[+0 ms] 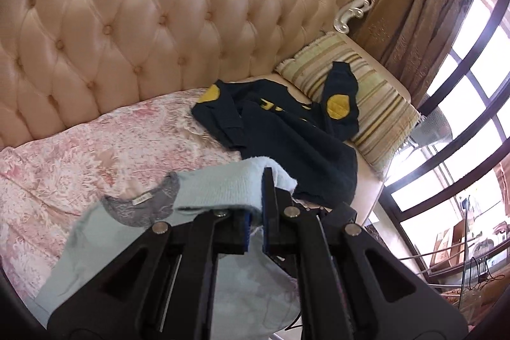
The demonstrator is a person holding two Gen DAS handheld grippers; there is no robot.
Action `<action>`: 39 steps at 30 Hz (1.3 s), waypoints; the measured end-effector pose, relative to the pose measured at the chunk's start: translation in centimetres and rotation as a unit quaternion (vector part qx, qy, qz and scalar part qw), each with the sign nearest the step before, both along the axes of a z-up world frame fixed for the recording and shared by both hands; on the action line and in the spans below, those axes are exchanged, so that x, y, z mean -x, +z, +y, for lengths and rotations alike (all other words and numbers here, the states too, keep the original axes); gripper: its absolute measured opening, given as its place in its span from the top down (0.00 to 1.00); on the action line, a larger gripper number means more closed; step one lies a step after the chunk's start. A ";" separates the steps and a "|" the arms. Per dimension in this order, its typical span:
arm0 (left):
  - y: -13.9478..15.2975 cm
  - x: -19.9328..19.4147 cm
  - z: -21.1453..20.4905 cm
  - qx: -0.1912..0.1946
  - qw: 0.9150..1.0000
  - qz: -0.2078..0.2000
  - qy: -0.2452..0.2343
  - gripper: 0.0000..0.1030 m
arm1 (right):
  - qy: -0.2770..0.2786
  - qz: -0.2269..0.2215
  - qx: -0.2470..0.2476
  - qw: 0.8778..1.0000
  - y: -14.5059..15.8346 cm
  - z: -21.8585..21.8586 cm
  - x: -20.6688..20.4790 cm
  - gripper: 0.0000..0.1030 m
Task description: Fold clothes
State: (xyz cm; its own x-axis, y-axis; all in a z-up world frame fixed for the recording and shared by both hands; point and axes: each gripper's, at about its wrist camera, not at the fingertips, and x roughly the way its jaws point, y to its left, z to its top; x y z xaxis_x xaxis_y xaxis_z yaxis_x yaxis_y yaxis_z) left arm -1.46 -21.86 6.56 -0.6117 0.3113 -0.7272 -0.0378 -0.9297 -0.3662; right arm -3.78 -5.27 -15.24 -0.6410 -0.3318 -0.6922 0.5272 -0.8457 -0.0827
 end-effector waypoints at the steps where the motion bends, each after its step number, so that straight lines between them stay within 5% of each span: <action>1: -0.2 -0.2 -0.6 -0.001 1.000 -0.001 0.003 0.94 | 0.002 0.002 -0.006 1.000 -0.3 -0.3 0.0 0.42; 9: -2.2 -2.2 -4.5 0.002 1.000 -0.004 0.005 0.94 | -0.017 0.004 -0.002 1.000 -1.3 0.3 0.1 0.36; 20: -6.1 -4.9 -6.4 0.084 0.996 -0.013 -0.012 0.94 | -0.035 -0.004 0.009 0.999 -1.4 1.0 0.7 0.28; 28: -16.0 -8.0 -10.0 0.061 0.992 -0.101 0.036 0.94 | -0.032 -0.013 0.012 0.999 -1.7 1.1 0.9 0.25; 39: -21.8 -11.5 -8.7 0.026 0.987 -0.158 0.033 0.93 | -0.040 -0.038 0.017 0.998 -2.2 1.5 1.6 0.22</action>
